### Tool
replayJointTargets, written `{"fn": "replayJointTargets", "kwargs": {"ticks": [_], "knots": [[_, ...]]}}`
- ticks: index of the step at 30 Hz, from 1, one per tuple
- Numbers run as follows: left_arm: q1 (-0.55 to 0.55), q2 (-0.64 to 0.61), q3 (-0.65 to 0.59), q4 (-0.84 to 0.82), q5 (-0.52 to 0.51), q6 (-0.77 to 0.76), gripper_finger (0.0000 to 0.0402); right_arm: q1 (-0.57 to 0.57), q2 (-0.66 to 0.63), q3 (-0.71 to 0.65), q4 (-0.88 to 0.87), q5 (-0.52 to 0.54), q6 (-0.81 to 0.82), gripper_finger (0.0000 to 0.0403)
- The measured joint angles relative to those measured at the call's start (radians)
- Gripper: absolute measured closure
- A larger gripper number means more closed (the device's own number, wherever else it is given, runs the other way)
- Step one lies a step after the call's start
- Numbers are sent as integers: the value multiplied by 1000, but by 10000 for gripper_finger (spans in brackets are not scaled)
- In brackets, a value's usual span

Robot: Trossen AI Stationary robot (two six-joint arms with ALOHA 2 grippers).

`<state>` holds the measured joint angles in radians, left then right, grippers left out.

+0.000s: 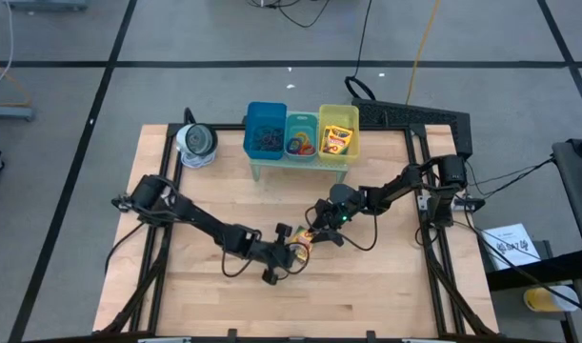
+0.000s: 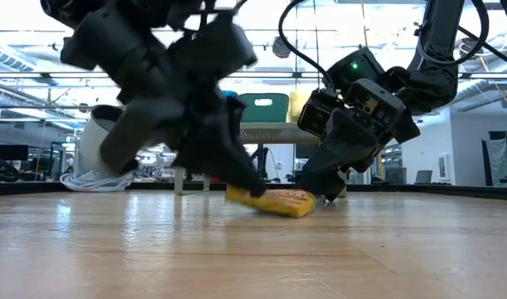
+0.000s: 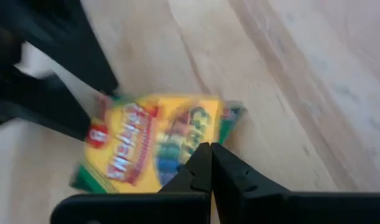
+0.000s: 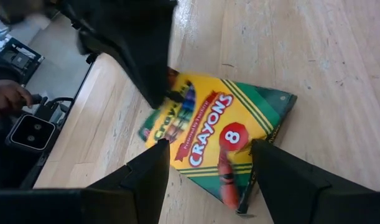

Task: Pick & Place Office Desk Supplies
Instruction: Put the yellow crayon box into the yellow bin on the shelf

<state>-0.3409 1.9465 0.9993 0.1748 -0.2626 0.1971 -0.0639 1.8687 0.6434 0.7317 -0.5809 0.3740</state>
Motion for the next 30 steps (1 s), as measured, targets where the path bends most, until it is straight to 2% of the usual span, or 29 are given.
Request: {"fn": "replayJointTargets", "kwargs": {"ticks": [10,24,30], "knots": [[3,-110,2,11,-66,12,400,0,0,0,4,-1,-1,188],[27,-116,2,10,-59,22,401,0,0,0,5,0,-4,188],[41,-175,2,-5,-89,60,401,-7,-12,0,2,-7,-9,188]]}}
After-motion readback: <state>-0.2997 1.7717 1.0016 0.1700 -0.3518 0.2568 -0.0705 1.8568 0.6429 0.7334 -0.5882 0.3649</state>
